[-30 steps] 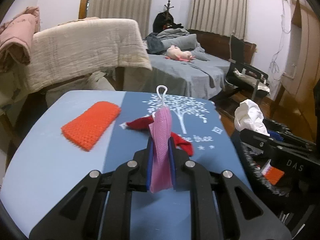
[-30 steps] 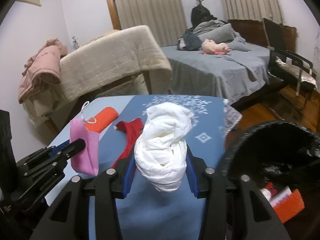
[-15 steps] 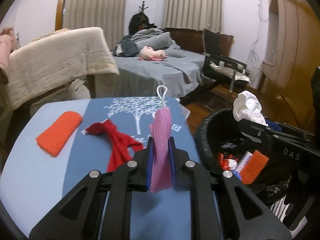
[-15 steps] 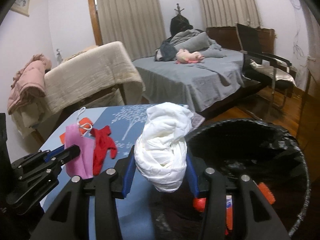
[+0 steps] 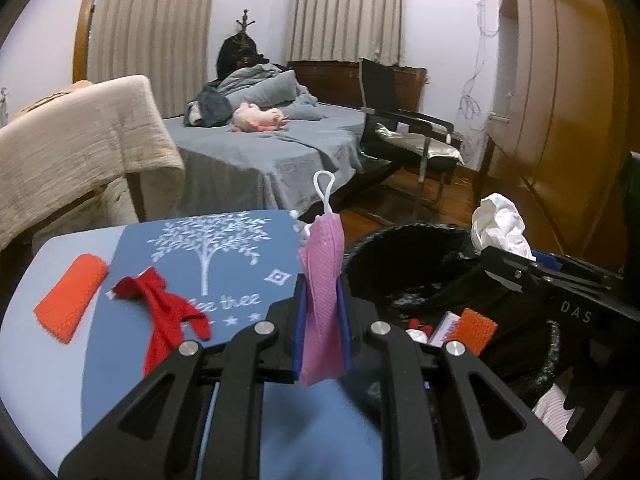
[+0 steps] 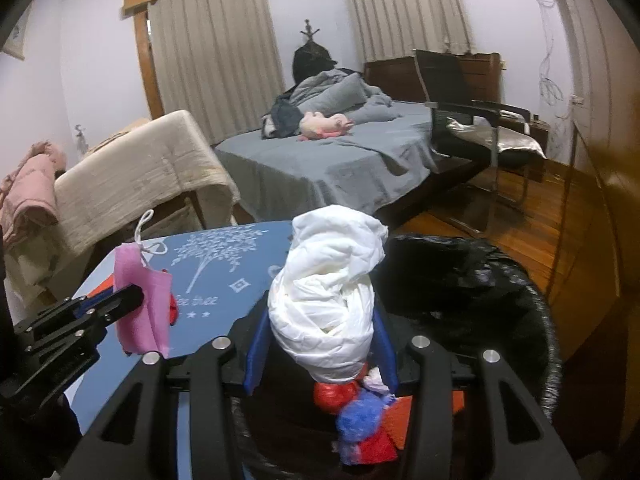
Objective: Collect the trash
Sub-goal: 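Carry the pink mask and white cloth over the bin with both tools, then open both tools to drop the mask and cloth into the bin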
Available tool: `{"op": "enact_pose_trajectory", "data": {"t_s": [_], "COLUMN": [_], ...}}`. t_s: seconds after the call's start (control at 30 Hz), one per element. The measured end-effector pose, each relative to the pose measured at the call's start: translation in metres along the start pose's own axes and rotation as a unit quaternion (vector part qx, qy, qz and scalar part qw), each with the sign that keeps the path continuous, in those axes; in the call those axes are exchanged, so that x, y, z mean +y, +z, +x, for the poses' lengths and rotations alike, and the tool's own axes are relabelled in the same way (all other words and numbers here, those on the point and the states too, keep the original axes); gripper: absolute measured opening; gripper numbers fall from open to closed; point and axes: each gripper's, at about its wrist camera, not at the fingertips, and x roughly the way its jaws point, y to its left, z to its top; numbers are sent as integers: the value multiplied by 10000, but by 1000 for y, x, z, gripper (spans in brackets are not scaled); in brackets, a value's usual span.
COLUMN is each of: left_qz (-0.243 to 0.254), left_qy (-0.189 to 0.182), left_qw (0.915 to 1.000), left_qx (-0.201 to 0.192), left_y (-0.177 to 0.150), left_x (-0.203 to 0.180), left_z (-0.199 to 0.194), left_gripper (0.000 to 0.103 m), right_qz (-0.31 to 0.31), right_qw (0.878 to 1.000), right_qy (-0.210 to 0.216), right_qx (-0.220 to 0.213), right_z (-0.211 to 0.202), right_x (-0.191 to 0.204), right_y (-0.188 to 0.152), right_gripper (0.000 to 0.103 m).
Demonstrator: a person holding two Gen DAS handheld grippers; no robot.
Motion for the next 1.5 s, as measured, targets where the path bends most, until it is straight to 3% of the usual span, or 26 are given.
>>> {"op": "enact_pose_trajectory", "data": {"t_s": [0.67, 1.23, 1.3, 1.37, 1.43, 1.5], "left_qz": [517, 718, 721, 703, 656, 633], "left_qy": [-776, -962, -981, -989, -979, -948], "left_qw": [9956, 9925, 9922, 9922, 9926, 9930], "left_qx": [25, 230, 260, 295, 301, 312], "left_y": [13, 14, 14, 14, 14, 13], "left_x": [-81, -109, -110, -110, -107, -103], "left_z": [31, 67, 71, 75, 77, 77], "left_gripper": [14, 14, 16, 30, 38, 43], "right_qz": [400, 373, 365, 349, 339, 352], "right_qw": [9969, 9951, 9950, 9946, 9939, 9934], "right_qy": [-663, -914, -933, -976, -1050, -1087], "right_qx": [-153, 11, 32, 39, 37, 10], "right_z": [-29, -12, -9, -6, -4, -4], "right_x": [-71, -95, -97, -99, -100, -101], "right_y": [-5, -6, -6, -6, -6, -6], "right_gripper": [46, 49, 50, 56, 70, 75]}}
